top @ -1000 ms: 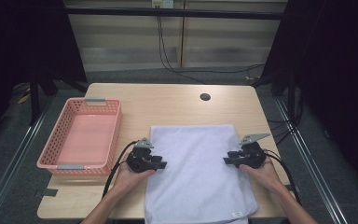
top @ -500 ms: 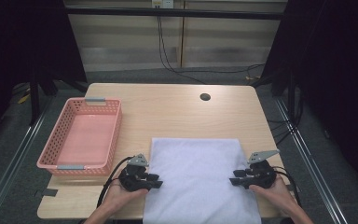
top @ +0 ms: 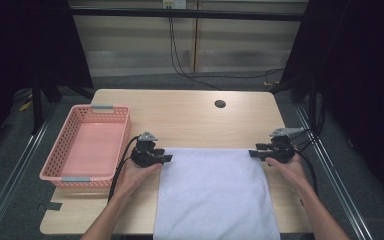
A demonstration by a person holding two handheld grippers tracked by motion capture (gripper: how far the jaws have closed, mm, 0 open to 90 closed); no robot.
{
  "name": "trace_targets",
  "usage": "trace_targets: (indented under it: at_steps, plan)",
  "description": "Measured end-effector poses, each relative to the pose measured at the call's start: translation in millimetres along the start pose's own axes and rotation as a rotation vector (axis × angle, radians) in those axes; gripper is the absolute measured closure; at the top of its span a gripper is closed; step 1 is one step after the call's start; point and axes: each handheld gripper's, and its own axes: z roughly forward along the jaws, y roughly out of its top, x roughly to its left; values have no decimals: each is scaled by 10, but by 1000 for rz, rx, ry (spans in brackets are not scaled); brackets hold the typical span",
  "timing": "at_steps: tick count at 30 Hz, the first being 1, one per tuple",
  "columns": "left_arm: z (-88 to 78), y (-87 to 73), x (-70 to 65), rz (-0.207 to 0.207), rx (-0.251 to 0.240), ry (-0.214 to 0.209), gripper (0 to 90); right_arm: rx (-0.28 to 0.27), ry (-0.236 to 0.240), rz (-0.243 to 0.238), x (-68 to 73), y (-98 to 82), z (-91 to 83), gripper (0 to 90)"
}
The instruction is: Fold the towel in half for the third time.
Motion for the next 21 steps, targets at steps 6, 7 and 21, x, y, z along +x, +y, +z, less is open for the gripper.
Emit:
trace_targets:
  at_steps: [6,7,21]
  plan:
    - [90,57,155,-23,18,16,469,20,51,24,-101,26,152,470]
    - [106,48,164,-24,11,4,465,34,52,18,-100,18,169,477]
    - [-40,303,149,-10,-73,-71,841,-38,118,40,-132,148,-23,811]
